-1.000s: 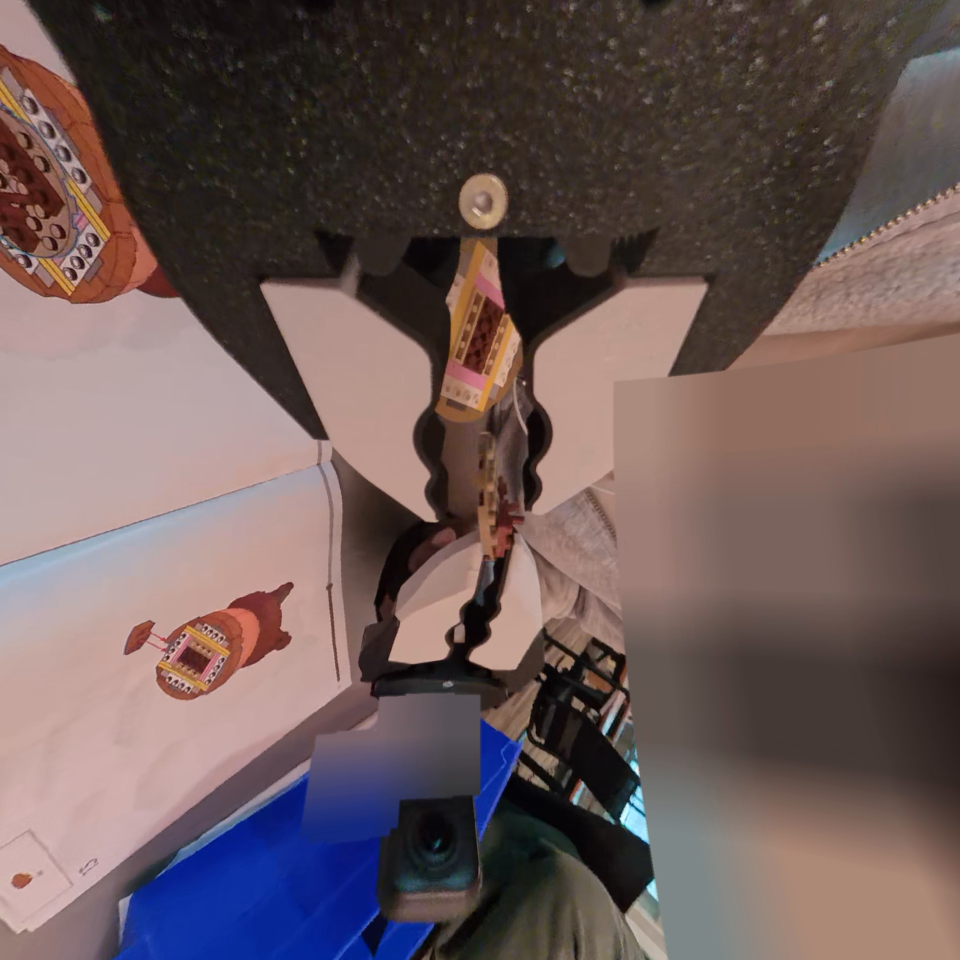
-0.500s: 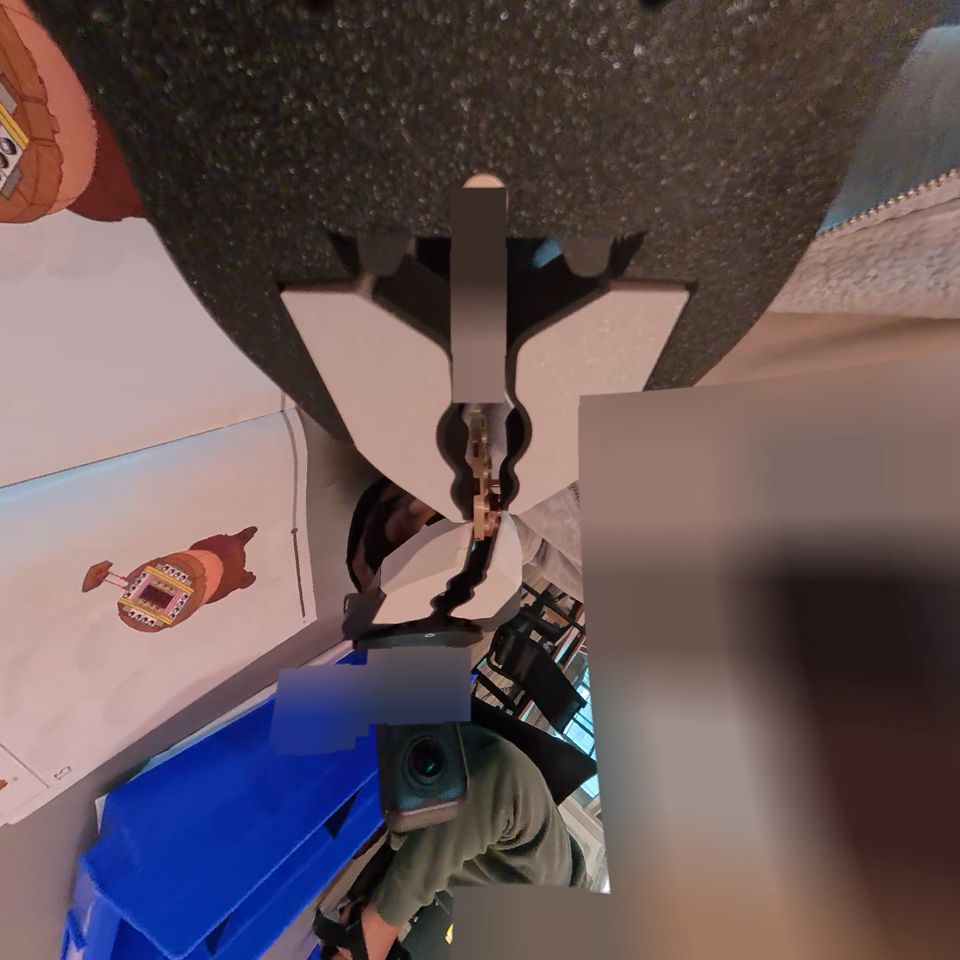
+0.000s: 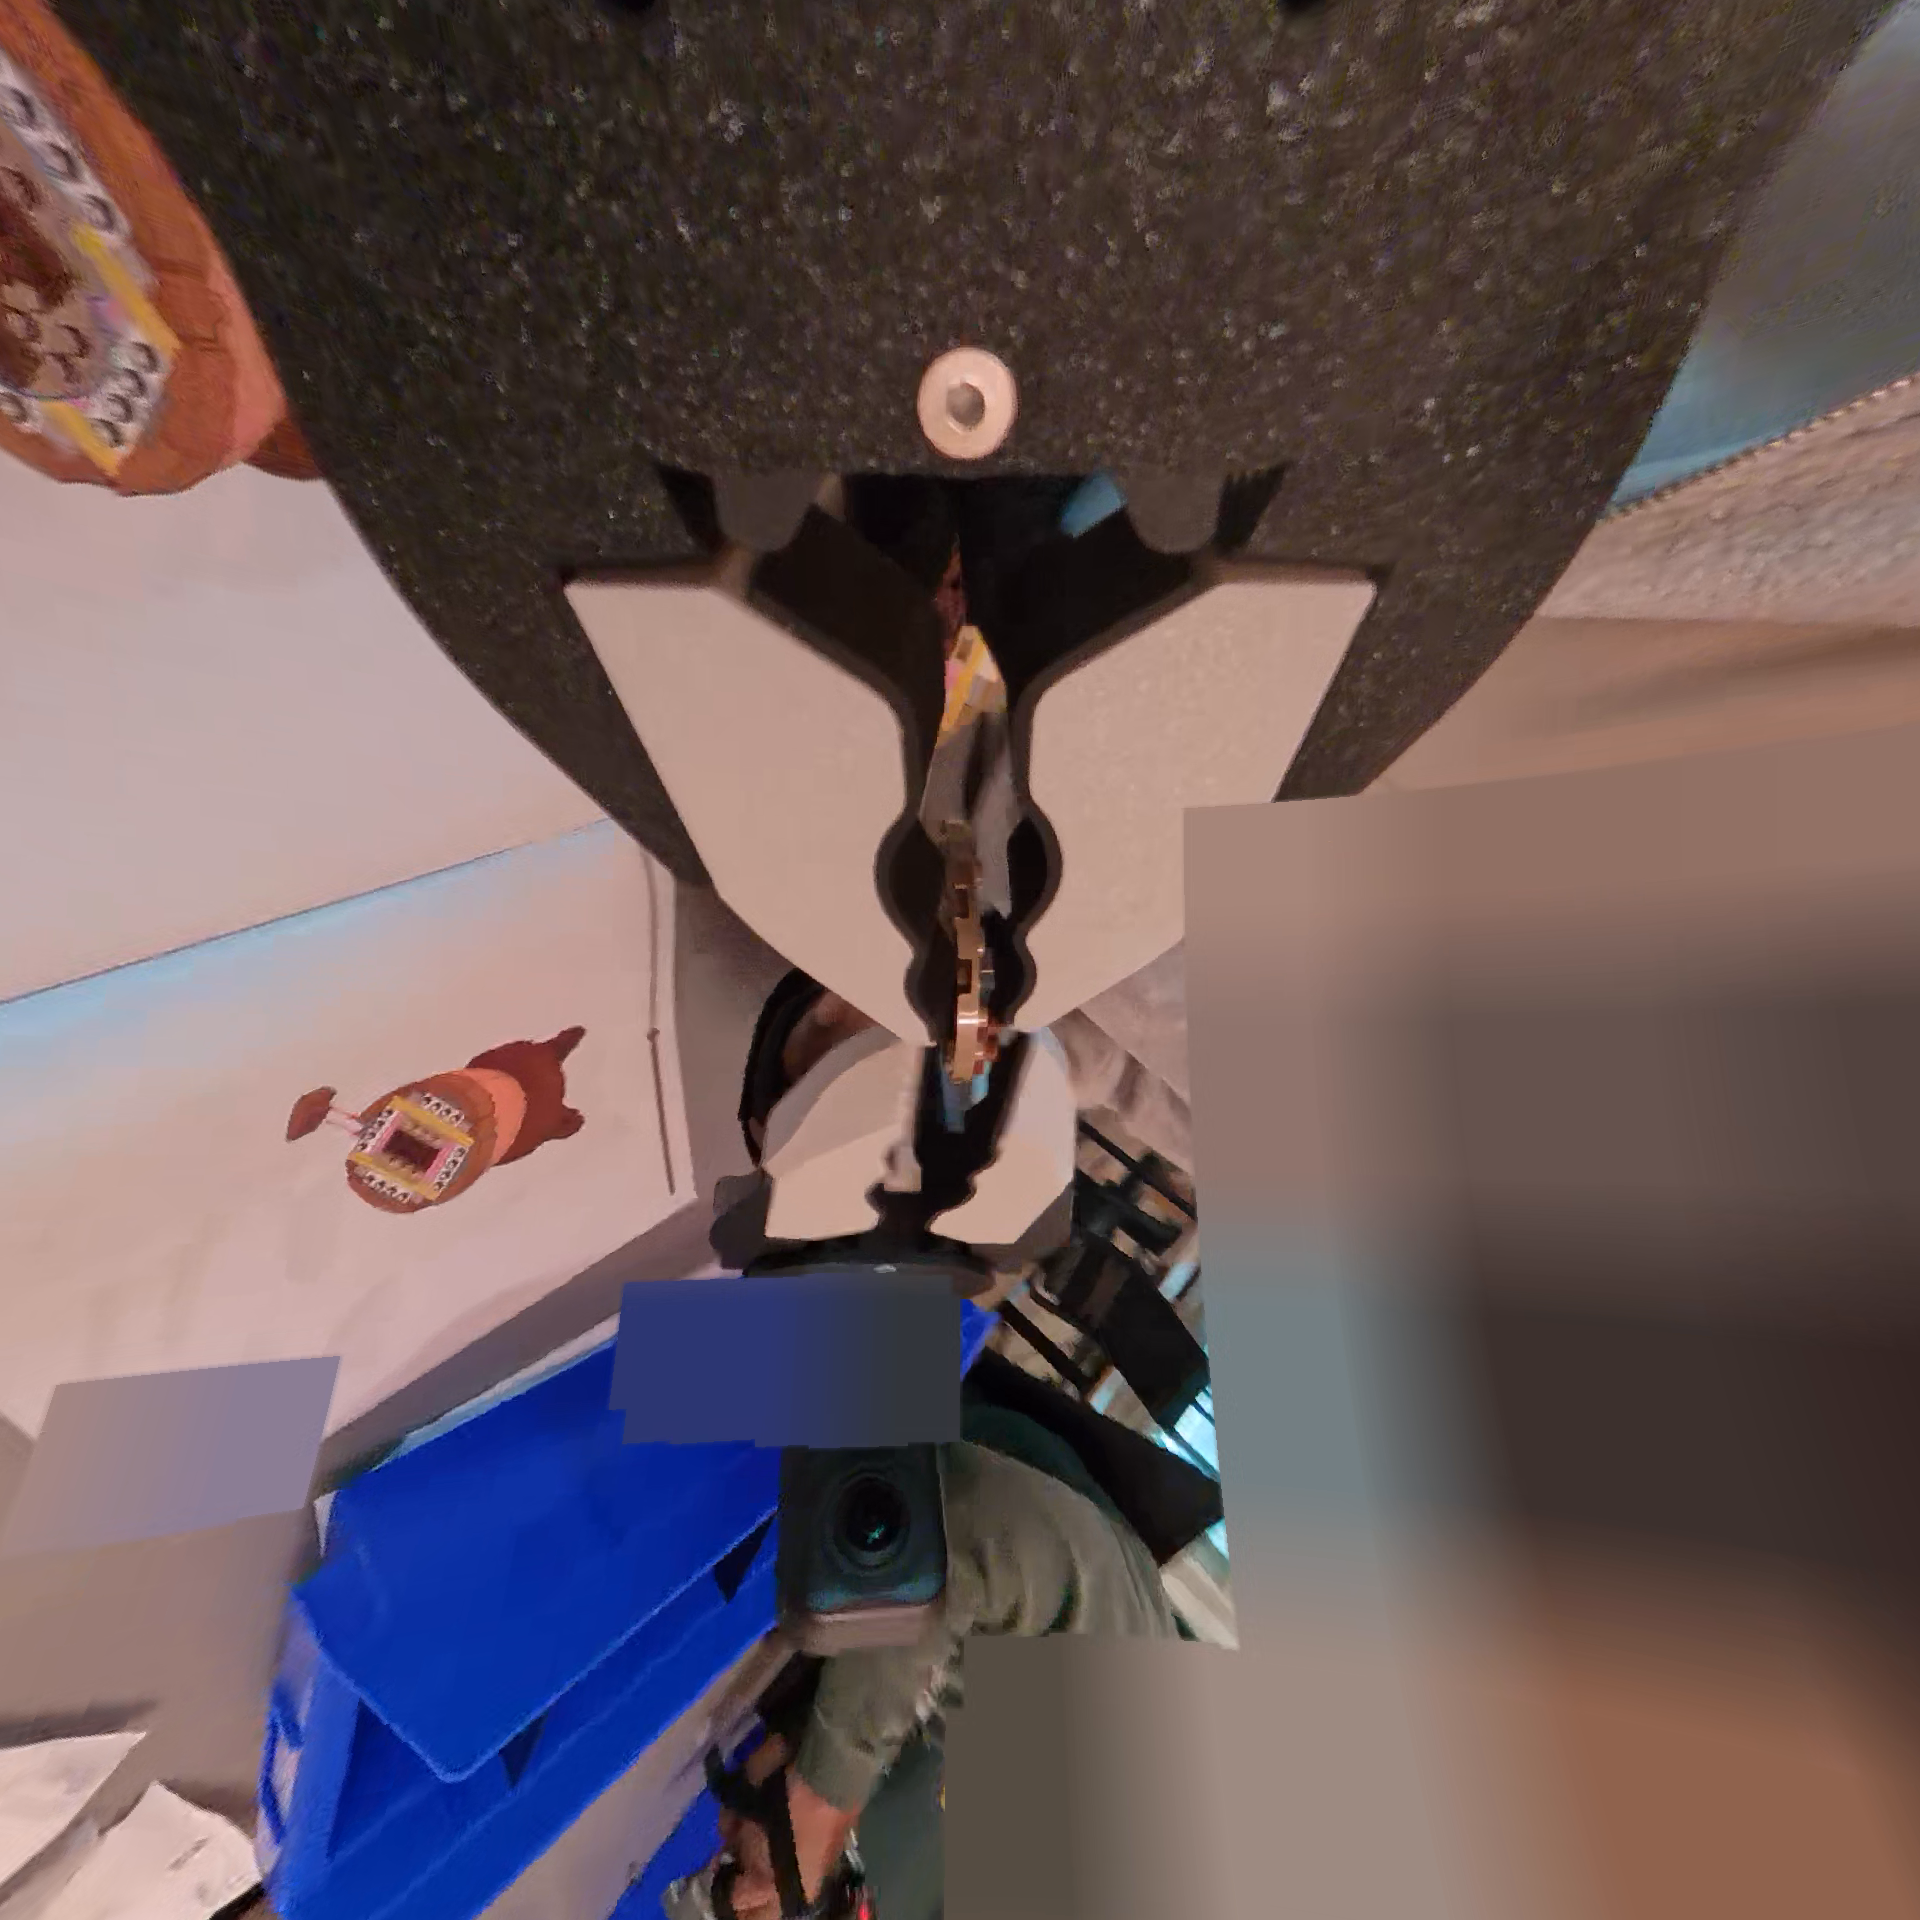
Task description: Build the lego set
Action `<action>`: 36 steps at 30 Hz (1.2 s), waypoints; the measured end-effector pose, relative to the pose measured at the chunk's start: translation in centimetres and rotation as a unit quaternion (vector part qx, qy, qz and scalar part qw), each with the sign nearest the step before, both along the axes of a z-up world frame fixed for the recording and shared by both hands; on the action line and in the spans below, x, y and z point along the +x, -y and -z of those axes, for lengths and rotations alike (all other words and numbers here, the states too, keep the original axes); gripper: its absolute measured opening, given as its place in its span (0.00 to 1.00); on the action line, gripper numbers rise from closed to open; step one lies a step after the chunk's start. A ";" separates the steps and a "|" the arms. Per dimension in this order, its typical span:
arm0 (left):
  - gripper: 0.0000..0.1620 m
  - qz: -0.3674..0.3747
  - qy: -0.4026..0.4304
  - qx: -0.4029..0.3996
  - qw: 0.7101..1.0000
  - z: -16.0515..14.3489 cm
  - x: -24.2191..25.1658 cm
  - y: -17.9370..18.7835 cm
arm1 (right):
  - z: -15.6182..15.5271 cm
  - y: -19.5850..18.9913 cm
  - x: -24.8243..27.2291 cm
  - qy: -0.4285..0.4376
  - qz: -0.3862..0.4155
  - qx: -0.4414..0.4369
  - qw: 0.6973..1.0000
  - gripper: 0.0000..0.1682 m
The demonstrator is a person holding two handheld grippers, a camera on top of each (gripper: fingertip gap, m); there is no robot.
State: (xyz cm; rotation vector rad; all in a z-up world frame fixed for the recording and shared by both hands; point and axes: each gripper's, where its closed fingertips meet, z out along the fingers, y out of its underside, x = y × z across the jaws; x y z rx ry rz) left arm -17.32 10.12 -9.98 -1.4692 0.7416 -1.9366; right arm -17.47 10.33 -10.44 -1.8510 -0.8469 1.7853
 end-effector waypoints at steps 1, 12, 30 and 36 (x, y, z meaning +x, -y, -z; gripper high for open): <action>0.12 0.013 -0.005 -0.014 1.000 0.2 0.0 -0.1 | -0.1 -0.5 0.2 -0.020 0.009 -0.029 0.999 0.04; 0.03 0.022 -0.043 -0.067 0.997 1.1 0.1 -1.2 | 0.2 -2.1 1.7 -0.136 0.054 -0.208 0.967 0.05; 0.02 -0.027 0.033 -0.135 0.990 0.4 0.5 -1.5 | -0.6 -2.3 1.4 -0.067 0.106 -0.036 0.991 0.05; 0.06 0.000 0.038 -0.087 0.995 -0.4 0.0 -1.1 | -1.0 -1.5 1.0 -0.050 0.075 -0.016 0.996 0.04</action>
